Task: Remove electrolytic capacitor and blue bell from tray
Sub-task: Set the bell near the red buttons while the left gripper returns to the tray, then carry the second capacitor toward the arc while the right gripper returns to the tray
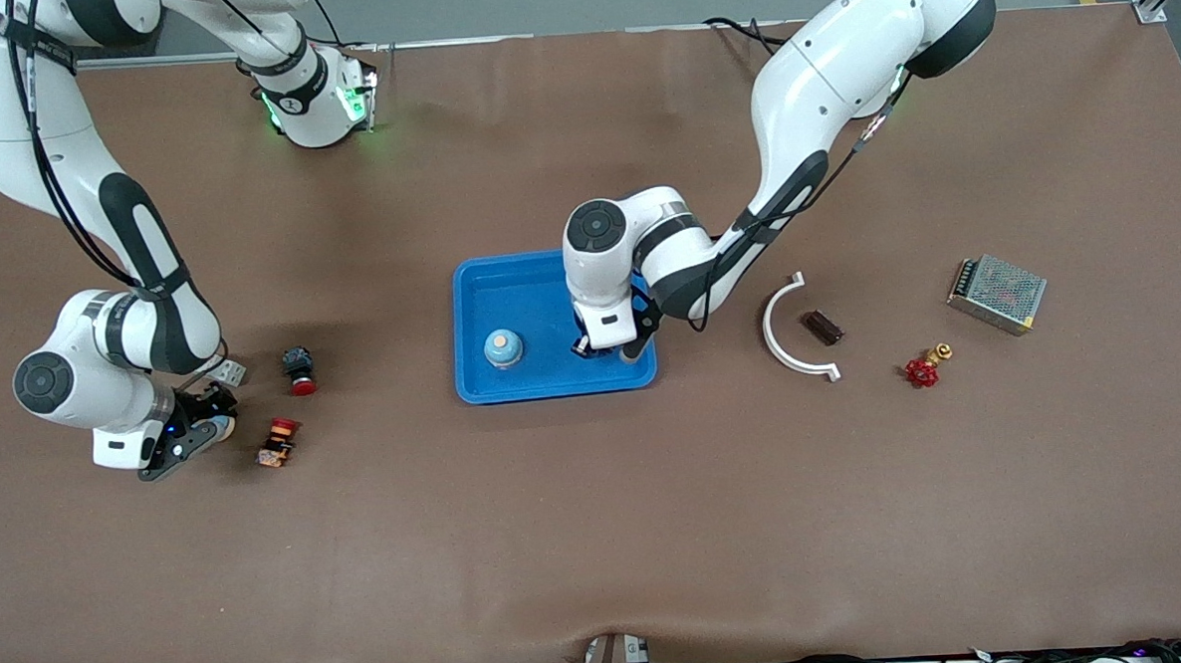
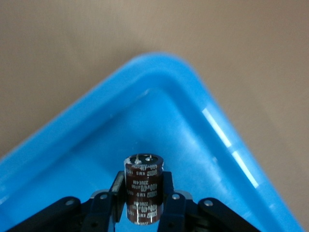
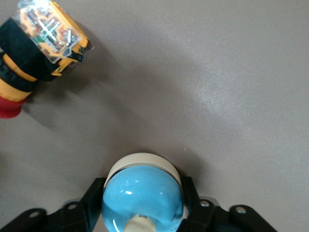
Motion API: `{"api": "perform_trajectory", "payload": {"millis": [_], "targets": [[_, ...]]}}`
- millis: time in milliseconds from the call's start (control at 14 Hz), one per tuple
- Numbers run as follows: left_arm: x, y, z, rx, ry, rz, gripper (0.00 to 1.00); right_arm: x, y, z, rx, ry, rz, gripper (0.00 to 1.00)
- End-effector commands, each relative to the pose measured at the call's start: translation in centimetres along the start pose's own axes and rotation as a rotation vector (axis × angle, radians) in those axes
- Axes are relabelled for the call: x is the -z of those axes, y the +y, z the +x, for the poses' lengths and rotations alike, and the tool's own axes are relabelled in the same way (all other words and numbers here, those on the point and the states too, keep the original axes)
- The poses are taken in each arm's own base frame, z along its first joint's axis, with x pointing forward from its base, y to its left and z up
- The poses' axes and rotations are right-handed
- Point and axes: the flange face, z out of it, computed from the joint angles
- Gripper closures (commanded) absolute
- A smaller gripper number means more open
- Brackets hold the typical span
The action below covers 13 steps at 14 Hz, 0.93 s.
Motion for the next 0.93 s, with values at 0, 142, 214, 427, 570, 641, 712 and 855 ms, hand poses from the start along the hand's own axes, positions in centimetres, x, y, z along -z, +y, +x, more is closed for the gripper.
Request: {"api": "perform_trajectory", "payload": {"millis": [0, 142, 214, 427, 570, 641, 712, 855], "targets": [[5.3, 0.4, 2.9, -0.047, 0.078, 0.008, 1.00, -0.3, 1.1, 0.4, 0.047, 0.024, 0.005, 0.00], [8.1, 0.0, 6.4, -0.053, 0.101, 0.048, 1.00, 0.1, 1.0, 0.4, 0.005, 0.027, 0.020, 0.00], [9.2, -0.6, 9.1, -0.080, 0.090, 0.059, 1.00, 0.9, 0.6, 0.8, -0.037, 0.030, 0.031, 0.00], [11.6, -3.3, 17.5, -0.124, 0.018, 0.074, 1.00, 4.1, -0.8, 1.8, -0.254, -0.068, 0.121, 0.00], [11.9, -6.3, 22.9, -0.214, -0.035, 0.106, 1.00, 6.9, -3.1, 3.7, -0.401, -0.106, 0.117, 0.00], [12.0, -7.8, 25.6, -0.252, -0.059, 0.118, 1.00, 7.6, -4.2, 4.3, -0.460, -0.126, 0.117, 0.00], [11.4, -9.2, 27.8, -0.275, -0.074, 0.136, 1.00, 8.6, -5.8, 5.3, -0.496, -0.136, 0.113, 0.00], [10.7, -11.3, 30.8, -0.328, -0.078, 0.176, 1.00, 9.7, -8.2, 6.1, -0.628, -0.159, 0.110, 0.00]]}}
